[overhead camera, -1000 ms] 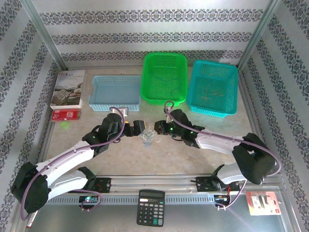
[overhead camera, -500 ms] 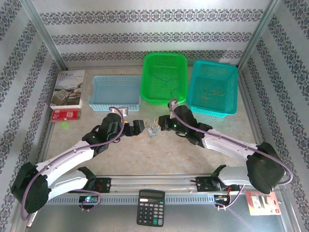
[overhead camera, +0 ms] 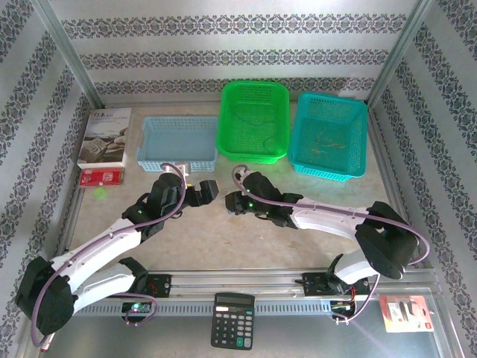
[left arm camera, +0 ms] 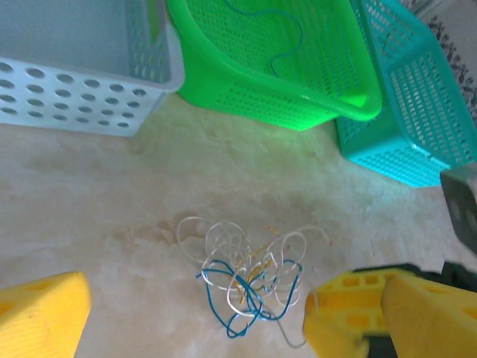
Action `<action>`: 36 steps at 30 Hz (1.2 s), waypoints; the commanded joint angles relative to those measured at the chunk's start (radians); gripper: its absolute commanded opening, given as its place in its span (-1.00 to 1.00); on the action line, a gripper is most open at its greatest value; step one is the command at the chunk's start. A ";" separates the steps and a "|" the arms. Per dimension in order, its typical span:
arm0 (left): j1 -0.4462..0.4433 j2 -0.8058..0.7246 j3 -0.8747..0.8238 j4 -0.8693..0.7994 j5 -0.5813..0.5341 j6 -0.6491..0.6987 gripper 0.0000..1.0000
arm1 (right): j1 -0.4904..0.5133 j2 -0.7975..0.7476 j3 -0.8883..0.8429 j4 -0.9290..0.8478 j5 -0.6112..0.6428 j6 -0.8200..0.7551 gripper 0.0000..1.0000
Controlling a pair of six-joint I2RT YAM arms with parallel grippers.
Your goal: Untangle the cables
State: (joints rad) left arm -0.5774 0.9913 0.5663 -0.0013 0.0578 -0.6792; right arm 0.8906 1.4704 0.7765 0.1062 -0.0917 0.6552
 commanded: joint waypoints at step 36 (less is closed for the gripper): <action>0.135 0.013 -0.054 0.050 0.191 -0.076 1.00 | -0.142 -0.048 0.046 -0.171 -0.059 -0.098 0.12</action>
State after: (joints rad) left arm -0.4557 0.9985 0.4992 0.0116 0.2192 -0.7650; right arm 0.7486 1.3991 0.8532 -0.1074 -0.0944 0.5468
